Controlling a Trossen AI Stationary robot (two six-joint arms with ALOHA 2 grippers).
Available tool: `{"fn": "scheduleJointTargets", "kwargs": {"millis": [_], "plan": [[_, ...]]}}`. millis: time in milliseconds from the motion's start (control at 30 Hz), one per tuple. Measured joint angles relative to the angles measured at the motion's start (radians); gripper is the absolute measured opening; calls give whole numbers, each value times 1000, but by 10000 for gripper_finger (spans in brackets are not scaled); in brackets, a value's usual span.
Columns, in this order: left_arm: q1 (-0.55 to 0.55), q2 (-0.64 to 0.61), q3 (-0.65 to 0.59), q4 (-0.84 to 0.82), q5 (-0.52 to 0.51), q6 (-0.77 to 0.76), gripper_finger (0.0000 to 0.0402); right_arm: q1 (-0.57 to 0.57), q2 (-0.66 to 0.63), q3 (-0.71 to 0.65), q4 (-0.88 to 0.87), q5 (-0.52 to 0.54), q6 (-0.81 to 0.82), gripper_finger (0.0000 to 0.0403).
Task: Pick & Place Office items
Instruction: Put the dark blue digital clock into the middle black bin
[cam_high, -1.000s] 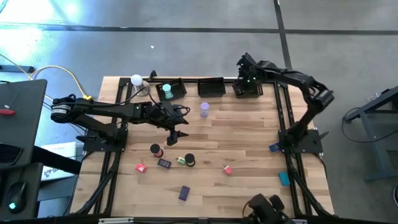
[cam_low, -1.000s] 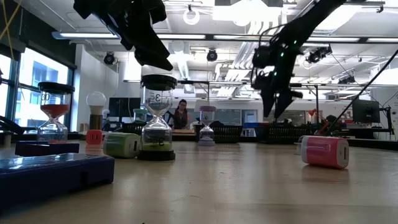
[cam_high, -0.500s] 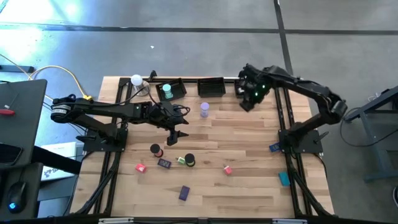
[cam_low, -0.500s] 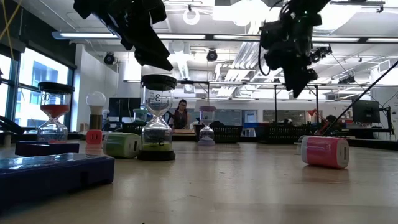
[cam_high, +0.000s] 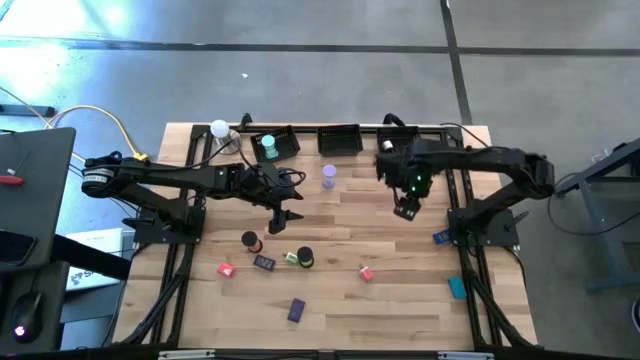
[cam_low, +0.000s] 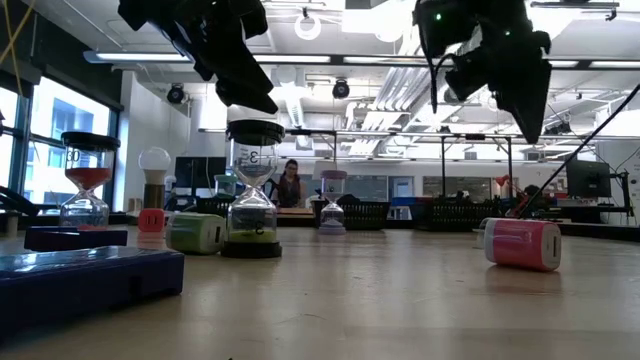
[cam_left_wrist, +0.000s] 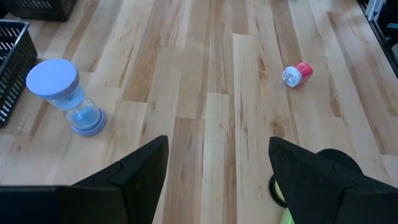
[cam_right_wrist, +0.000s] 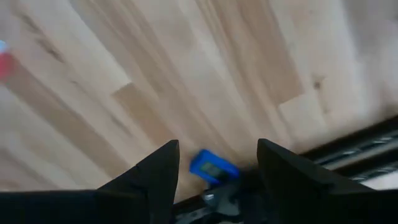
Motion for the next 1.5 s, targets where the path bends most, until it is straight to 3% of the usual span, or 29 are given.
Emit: {"fn": "scheduleJointTargets", "kwargs": {"millis": [167,733,867,1033,1233,1500], "plan": [[0,0,0,0,0,-1,271,91,0,0,31,135,26,204],[0,0,0,3,0,-5,271,283,-1,-2,-73,222,114,204],[0,0,0,7,-1,2,271,311,-53,-72,-70,258,83,204],[0,0,0,10,-8,19,271,313,-143,-229,-31,196,60,204],[0,0,0,46,-8,37,271,313,-183,-376,71,38,-8,201],[0,0,0,86,-8,36,271,313,-135,-405,105,-109,-102,170]]}}
